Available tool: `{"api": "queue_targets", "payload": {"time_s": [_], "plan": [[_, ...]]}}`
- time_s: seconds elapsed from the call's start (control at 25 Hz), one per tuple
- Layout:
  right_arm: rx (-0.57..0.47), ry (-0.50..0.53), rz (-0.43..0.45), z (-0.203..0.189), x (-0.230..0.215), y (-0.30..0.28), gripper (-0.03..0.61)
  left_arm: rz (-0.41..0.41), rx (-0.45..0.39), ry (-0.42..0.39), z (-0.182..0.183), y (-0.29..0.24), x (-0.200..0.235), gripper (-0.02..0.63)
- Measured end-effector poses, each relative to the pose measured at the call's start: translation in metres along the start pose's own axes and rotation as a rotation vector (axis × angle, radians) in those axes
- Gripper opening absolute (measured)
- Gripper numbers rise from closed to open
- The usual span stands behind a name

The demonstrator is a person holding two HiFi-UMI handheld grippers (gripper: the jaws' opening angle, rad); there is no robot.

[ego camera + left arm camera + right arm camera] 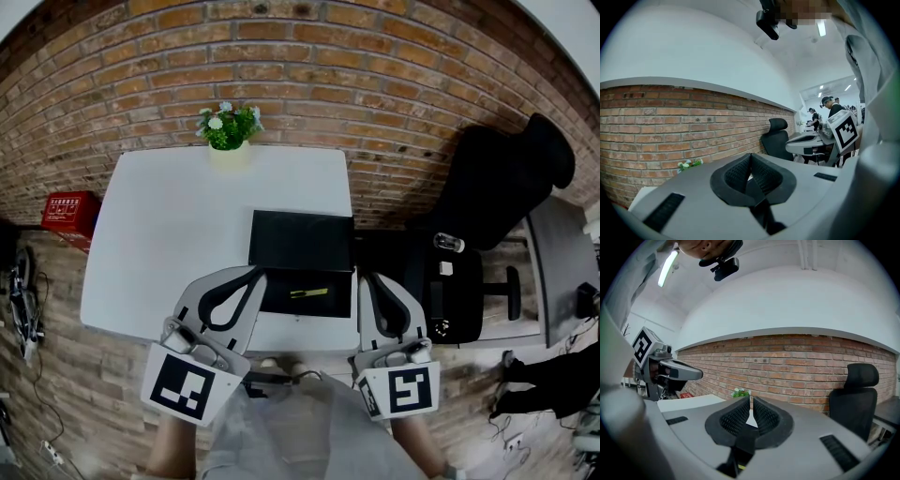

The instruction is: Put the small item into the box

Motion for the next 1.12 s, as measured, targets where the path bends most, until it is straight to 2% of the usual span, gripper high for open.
{"api": "queue_targets", "payload": {"time_s": [1.12], "plan": [[0.033,0.01,0.025,-0.0071,0.0033,0.0044,0.054,0.004,0.007,-0.001,-0.0011,-0.0025,-0.0044,0.018]]}}
Point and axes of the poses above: the fingertips, and each gripper's own axes: y backward along the fingers, x to its left, z out of its top, the point moved 1 cm from there along y, backward along the fingers, and after that the axes turned 10 degrees about -x, right-handed, at the moved point
